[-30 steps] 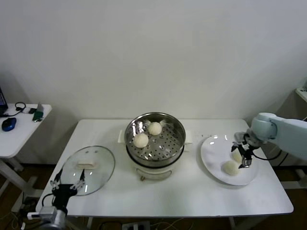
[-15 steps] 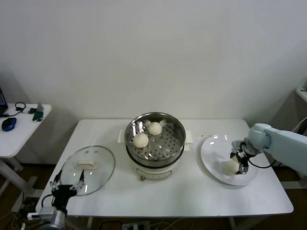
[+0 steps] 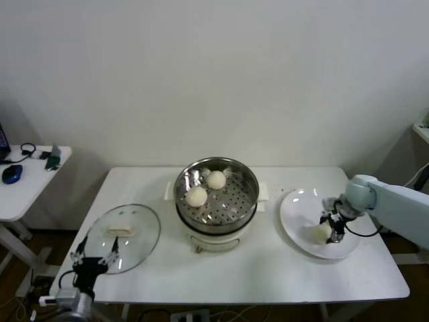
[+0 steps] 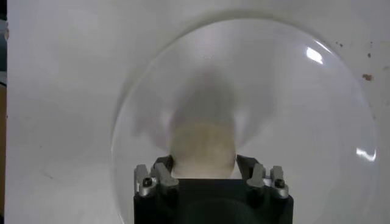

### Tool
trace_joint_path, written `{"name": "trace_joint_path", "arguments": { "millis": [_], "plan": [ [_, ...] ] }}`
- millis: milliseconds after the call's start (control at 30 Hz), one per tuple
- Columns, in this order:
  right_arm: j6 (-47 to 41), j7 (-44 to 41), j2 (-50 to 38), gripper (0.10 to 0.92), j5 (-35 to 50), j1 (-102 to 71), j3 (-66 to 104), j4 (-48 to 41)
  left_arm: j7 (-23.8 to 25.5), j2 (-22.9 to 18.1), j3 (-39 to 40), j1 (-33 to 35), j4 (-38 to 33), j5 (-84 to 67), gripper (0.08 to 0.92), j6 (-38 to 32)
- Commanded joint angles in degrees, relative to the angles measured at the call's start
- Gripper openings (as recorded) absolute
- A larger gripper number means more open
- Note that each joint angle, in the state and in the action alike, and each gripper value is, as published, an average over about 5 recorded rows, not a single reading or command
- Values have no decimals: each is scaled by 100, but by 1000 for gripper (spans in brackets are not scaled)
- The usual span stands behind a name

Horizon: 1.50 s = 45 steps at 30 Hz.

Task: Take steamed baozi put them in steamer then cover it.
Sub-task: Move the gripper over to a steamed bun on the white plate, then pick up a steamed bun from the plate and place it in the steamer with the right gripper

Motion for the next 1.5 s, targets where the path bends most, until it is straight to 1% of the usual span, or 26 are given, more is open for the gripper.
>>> {"name": "trace_joint_path", "arguments": {
  "millis": [33,167,267,433,567,733,900,1033,1233,1500],
  "plan": [
    [187,-90,11,676,-48,293,-142,19,1,11,1,-1,-3,4,823,8],
    [539,-175,39,671,114,1164,-823,169,1,28,-2,-1,0,6,823,16],
    [920,-248,159,666,425,2118,-1507,341,0,38,-2,1,0,11,823,28],
    [1644,-491,686,664,794,3840,-2425,571,2,39,-4,2,-23,53,823,54],
    [2122,-624,1236,662,742,4895,-2629,820,9,30,0,-1,-75,73,823,79],
    [2593,-612,1841,664,515,5659,-2362,1605,5,16,6,5,-89,76,823,91],
    [2667,-476,2381,662,242,5595,-1992,2566,-4,-4,5,9,-92,78,823,89],
    [2608,-331,2836,662,-38,5179,-1930,2944,0,-5,-16,6,-128,71,823,112],
    [2409,-223,3426,662,-525,4109,-1904,2810,-2,-6,-61,-9,-100,59,823,119],
    [2295,-134,3640,662,-958,3248,-1980,2294,-9,-9,-122,15,-78,29,823,105]
  ]
}}
